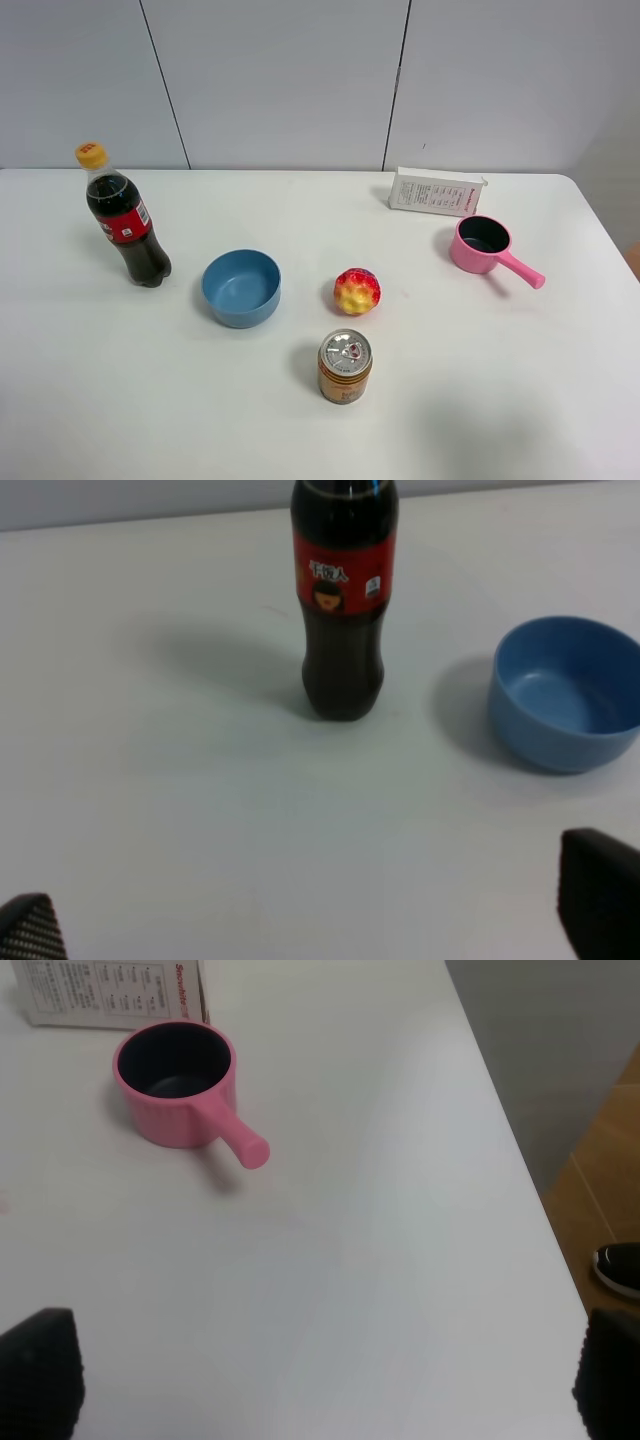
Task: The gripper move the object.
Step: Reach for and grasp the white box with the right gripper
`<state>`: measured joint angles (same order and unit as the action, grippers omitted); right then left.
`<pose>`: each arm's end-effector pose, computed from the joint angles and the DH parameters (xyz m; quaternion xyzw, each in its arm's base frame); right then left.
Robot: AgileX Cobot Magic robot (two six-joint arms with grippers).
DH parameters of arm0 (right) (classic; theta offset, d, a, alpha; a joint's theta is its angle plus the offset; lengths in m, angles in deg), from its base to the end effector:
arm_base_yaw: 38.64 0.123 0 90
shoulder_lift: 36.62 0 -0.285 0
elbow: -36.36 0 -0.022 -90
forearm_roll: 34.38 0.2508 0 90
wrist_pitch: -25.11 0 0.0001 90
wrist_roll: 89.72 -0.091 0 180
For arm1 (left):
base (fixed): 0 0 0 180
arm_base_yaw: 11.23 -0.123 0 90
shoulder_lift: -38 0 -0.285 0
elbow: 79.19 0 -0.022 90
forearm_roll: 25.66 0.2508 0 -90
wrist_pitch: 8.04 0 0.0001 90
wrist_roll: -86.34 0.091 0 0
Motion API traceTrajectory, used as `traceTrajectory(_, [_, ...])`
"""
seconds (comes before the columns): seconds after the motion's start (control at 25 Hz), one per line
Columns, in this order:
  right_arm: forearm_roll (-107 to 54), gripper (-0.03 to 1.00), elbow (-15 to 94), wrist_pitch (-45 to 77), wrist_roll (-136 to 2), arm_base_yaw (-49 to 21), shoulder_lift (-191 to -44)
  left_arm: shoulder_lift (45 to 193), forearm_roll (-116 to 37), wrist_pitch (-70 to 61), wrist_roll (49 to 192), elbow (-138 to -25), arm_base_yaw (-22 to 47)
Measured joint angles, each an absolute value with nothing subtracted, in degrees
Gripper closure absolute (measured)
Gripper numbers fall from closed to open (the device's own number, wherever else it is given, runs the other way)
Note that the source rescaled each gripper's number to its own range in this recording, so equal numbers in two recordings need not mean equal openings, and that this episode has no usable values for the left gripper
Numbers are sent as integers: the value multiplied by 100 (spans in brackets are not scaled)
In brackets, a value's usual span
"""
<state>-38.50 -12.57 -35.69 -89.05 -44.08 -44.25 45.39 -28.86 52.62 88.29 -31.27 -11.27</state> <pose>-0.0052 -0.0052 0.2757 0.0369 0.8529 -0.0636 0.5168 -0.0072 -0.0044 0.2806 0.0154 0.8474 -0.0187 0.5303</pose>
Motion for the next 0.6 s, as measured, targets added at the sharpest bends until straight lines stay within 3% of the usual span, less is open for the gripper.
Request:
traceTrajectory(0.32, [-3850, -3, -1257, -3569, -9139, -4408, -4500, 4539, -2886, 5262, 8829, -3127, -1127])
traceTrajectory(0.6, [-3883, -3, -1097, -3538, -9184, -4256, -5751, 4539, -2886, 5262, 8829, -3127, -1127])
